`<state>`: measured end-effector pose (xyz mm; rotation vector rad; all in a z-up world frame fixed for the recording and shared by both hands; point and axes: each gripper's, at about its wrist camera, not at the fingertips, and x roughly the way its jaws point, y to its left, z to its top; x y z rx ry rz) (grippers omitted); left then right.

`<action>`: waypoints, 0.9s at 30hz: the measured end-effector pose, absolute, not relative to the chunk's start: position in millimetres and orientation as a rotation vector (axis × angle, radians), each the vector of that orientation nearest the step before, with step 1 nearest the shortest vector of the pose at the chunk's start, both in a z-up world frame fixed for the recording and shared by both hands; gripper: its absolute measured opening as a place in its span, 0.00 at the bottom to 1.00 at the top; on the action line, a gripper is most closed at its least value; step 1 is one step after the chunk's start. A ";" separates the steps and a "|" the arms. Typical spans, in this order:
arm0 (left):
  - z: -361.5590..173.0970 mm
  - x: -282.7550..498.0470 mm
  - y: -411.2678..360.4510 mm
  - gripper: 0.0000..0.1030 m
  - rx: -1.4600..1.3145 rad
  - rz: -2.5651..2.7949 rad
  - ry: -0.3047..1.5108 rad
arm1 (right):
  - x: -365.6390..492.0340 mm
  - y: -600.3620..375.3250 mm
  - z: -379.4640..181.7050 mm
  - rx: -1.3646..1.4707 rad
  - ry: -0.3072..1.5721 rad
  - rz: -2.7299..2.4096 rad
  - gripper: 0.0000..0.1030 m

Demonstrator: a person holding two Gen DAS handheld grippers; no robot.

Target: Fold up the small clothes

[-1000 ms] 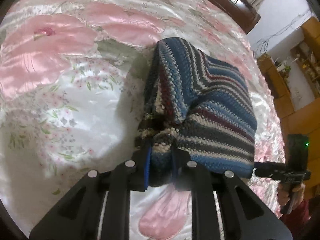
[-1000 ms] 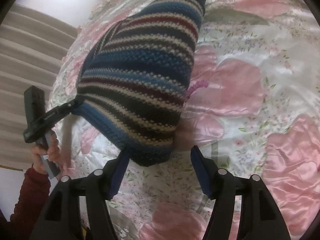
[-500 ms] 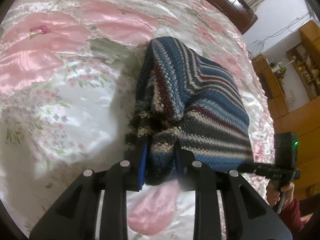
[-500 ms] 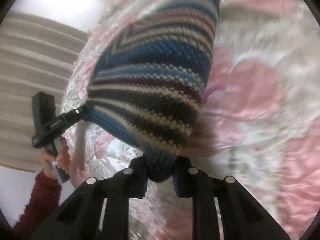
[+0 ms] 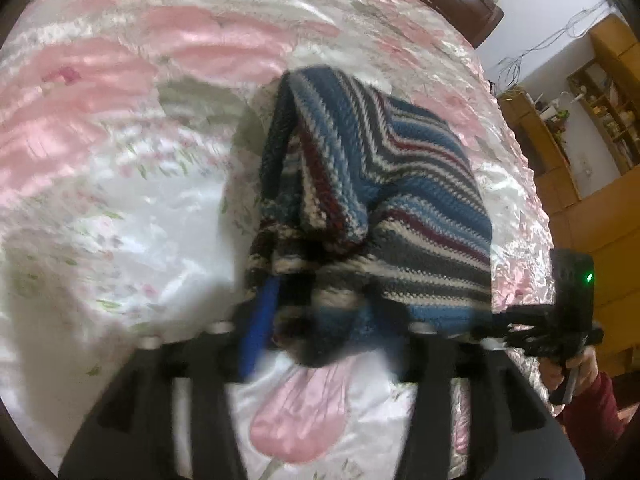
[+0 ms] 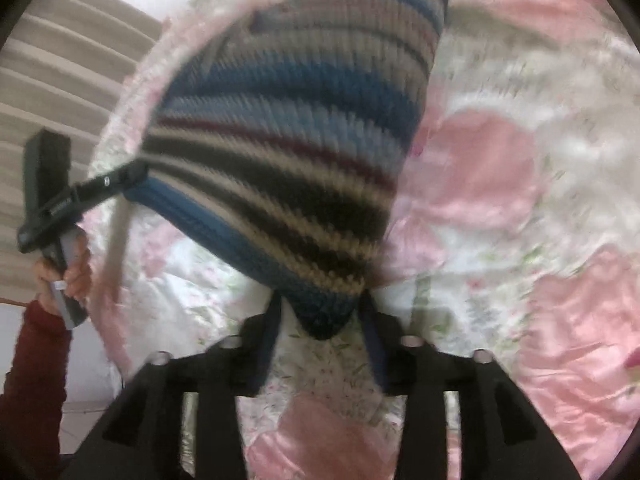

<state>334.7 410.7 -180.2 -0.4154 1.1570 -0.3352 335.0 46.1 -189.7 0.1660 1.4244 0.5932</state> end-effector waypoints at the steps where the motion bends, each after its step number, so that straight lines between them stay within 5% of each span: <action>1: -175.3 336.3 413.1 0.66 -0.423 -0.339 1.145 | 339.3 41.0 -179.4 0.163 1.395 0.586 0.51; 15: -198.7 475.2 379.1 0.67 -0.508 -0.295 1.244 | 428.0 39.7 -167.7 0.150 1.316 0.458 0.60; 16: -203.1 477.6 377.4 0.65 -0.509 -0.290 1.247 | 430.0 42.2 -172.0 0.164 1.314 0.460 0.60; 21: -195.8 477.0 372.1 0.20 -0.477 -0.295 1.186 | 437.1 32.4 -177.1 0.208 1.303 0.467 0.61; 23: -181.7 469.1 380.8 0.11 -0.484 -0.286 1.110 | 437.1 30.2 -178.5 0.232 1.303 0.476 0.61; 27: -176.0 461.5 395.6 0.11 -0.452 -0.232 1.042 | 434.0 31.1 -175.0 0.226 1.289 0.490 0.62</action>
